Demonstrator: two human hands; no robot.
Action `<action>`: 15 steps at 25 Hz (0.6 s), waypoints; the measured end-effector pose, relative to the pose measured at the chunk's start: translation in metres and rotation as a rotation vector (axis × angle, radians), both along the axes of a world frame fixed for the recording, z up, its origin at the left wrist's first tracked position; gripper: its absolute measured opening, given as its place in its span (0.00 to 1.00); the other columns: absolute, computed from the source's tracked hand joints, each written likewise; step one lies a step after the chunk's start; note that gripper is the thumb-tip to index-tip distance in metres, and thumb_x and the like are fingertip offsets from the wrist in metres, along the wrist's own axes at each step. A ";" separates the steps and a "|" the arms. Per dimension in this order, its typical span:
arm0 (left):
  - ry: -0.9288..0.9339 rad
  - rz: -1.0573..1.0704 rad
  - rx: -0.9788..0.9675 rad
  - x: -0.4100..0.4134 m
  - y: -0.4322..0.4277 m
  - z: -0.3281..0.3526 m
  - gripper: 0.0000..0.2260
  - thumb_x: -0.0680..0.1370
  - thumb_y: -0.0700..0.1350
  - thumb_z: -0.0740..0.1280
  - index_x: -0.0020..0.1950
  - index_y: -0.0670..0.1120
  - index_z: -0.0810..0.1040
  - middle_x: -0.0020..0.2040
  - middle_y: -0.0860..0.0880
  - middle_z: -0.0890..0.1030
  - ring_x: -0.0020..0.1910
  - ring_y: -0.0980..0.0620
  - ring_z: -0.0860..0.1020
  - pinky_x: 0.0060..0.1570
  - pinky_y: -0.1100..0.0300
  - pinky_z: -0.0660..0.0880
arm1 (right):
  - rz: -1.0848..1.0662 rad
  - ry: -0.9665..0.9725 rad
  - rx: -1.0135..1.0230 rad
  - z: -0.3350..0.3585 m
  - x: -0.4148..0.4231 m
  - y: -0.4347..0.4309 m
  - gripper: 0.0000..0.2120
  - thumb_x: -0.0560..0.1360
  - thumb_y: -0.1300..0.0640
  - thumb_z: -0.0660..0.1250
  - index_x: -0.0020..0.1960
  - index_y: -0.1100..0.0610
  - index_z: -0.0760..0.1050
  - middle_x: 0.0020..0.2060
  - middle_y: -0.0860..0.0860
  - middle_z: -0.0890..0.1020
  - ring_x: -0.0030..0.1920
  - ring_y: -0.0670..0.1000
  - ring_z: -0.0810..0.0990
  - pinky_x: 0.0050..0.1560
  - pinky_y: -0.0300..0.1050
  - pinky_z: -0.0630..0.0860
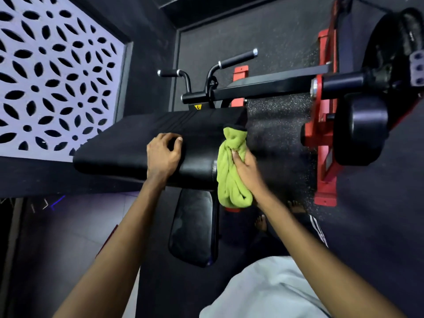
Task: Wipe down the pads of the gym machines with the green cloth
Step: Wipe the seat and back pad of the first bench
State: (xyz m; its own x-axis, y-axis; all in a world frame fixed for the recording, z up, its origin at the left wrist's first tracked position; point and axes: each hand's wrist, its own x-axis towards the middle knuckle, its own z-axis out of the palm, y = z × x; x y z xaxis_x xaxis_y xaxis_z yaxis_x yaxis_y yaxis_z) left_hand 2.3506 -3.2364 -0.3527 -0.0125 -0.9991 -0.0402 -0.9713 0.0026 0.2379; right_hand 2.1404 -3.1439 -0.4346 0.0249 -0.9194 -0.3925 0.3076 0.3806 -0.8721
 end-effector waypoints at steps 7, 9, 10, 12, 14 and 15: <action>-0.029 0.010 -0.014 -0.002 -0.001 -0.001 0.16 0.79 0.53 0.60 0.55 0.48 0.84 0.55 0.46 0.83 0.56 0.45 0.79 0.63 0.49 0.71 | -0.082 0.009 0.069 -0.024 -0.014 -0.081 0.22 0.83 0.59 0.61 0.74 0.67 0.69 0.70 0.62 0.75 0.72 0.57 0.72 0.73 0.45 0.66; -0.030 0.007 -0.017 -0.002 -0.001 -0.001 0.15 0.79 0.53 0.60 0.55 0.49 0.84 0.56 0.47 0.83 0.56 0.46 0.79 0.64 0.50 0.70 | -0.085 -0.065 0.054 -0.007 -0.010 -0.058 0.22 0.83 0.56 0.62 0.75 0.63 0.68 0.72 0.58 0.73 0.73 0.52 0.71 0.74 0.39 0.64; -0.028 0.006 -0.022 -0.002 0.000 -0.001 0.15 0.80 0.53 0.60 0.55 0.49 0.84 0.55 0.47 0.83 0.55 0.46 0.79 0.64 0.49 0.70 | -0.062 -0.099 0.023 0.000 -0.006 -0.043 0.20 0.84 0.55 0.62 0.75 0.57 0.68 0.72 0.53 0.73 0.73 0.48 0.70 0.73 0.35 0.64; -0.015 0.003 -0.025 -0.002 0.001 -0.002 0.14 0.80 0.52 0.61 0.55 0.50 0.84 0.55 0.48 0.83 0.55 0.47 0.79 0.65 0.47 0.70 | -0.031 -0.067 -0.047 0.003 0.001 -0.024 0.17 0.84 0.50 0.62 0.72 0.46 0.68 0.70 0.47 0.74 0.71 0.42 0.70 0.73 0.35 0.63; -0.001 0.001 -0.029 -0.002 0.001 -0.001 0.14 0.80 0.52 0.61 0.55 0.50 0.84 0.55 0.49 0.83 0.55 0.48 0.79 0.65 0.46 0.71 | -0.071 0.032 -0.090 -0.013 0.005 -0.037 0.19 0.83 0.49 0.61 0.72 0.49 0.70 0.69 0.47 0.74 0.71 0.46 0.70 0.74 0.38 0.62; 0.000 0.002 -0.030 -0.003 0.001 -0.001 0.14 0.80 0.52 0.61 0.55 0.50 0.84 0.55 0.49 0.83 0.55 0.48 0.79 0.65 0.47 0.70 | -0.090 0.073 -0.088 -0.023 0.003 -0.051 0.20 0.82 0.50 0.60 0.73 0.54 0.71 0.68 0.49 0.74 0.72 0.48 0.70 0.75 0.40 0.62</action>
State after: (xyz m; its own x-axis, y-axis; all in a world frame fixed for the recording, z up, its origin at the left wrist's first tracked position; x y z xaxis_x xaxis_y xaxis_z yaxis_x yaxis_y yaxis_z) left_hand 2.3478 -3.2349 -0.3535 -0.0104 -0.9999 -0.0104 -0.9714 0.0077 0.2374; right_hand 2.1439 -3.1944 -0.4579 -0.0849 -0.9477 -0.3076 0.2717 0.2750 -0.9222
